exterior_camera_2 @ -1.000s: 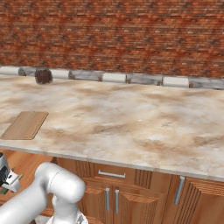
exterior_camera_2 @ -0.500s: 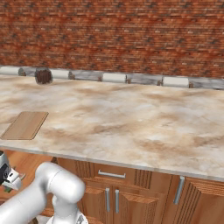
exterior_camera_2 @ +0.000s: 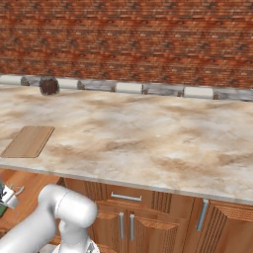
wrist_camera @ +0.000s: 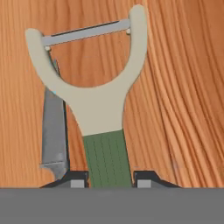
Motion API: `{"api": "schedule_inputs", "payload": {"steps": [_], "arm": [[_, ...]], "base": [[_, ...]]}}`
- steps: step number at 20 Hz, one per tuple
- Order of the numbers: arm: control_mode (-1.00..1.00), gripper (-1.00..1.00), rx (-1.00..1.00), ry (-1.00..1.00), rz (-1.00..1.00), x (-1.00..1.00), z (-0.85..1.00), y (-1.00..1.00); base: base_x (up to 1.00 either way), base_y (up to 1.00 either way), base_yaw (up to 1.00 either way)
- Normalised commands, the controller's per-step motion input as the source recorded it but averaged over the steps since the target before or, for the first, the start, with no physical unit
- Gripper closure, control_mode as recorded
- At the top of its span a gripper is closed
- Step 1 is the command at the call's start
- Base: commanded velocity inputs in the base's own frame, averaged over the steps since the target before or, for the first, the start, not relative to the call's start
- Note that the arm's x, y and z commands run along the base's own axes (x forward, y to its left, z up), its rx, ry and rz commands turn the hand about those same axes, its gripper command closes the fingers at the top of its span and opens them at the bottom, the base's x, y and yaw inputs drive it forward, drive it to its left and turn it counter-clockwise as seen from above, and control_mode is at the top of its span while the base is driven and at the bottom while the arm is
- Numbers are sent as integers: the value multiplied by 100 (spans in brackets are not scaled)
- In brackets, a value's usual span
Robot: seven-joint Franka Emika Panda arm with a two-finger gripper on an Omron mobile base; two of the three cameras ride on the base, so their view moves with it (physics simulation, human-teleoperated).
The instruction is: Open the drawer on the left and place the cutting tools on the cutting board.
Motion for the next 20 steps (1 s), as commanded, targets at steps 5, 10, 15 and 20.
{"api": "schedule_inputs", "payload": {"steps": [5,10,15,20], "arm": [[-100,100,9,-22,-7,0,100,30],[-100,100,4,-17,-10,9,100,26],[-100,100,3,-10,-14,66,100,1],[-100,100,9,1,-5,99,99,-10]], "base": [[0,0,0],[0,0,0],[0,0,0],[0,0,0]]}}
